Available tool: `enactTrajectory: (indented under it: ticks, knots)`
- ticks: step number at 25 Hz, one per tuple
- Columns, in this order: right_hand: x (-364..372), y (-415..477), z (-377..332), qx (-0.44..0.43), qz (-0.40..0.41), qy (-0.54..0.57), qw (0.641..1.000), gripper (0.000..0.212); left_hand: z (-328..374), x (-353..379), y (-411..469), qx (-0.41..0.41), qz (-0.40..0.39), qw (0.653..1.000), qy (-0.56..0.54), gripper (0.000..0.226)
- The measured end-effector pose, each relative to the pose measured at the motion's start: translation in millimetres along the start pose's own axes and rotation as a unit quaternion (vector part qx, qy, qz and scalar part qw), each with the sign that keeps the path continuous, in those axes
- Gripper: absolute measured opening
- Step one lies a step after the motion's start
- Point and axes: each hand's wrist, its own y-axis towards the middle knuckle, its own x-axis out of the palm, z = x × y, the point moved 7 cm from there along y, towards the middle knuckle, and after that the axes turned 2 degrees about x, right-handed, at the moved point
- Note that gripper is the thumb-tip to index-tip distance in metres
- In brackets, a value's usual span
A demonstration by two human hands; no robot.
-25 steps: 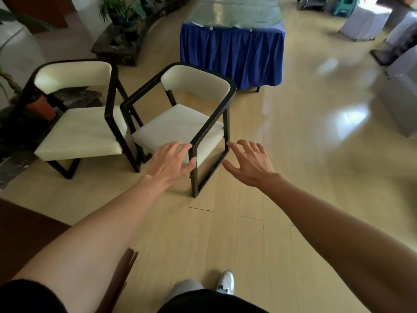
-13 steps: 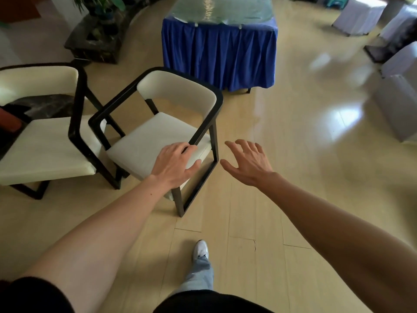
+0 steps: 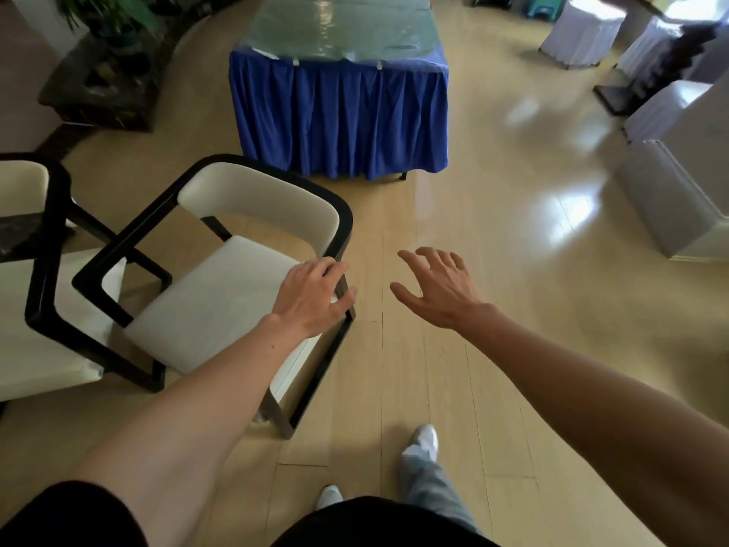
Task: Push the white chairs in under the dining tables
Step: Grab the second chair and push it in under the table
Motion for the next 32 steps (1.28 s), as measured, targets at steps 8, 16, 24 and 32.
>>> enactTrajectory:
  ticks: [8,16,24,32]
  knots:
    - [-1.8,110.2,102.5,-0.06,-0.032,0.005,0.998,0.075,17.9,13.3,129.8,-0.074,-0.006,0.997,0.021,0.052]
    - [-13.1,209.6,144.4,-0.143,-0.052,-0.018,0.988,0.072,19.1,7.0,213.1,-0.13,0.004,0.991,0.035,0.055]
    - [-9.6,335.3,133.1,-0.197,-0.057,-0.041,0.978,0.073,-52.1,2.5,301.8,-0.162,0.04,0.986,0.019,0.061]
    - [-3.7,459.1,67.3,-0.279,-0.073,-0.076,0.955,0.074,-150.1,-15.1,344.9,-0.239,0.058,0.969,-0.006,0.052]
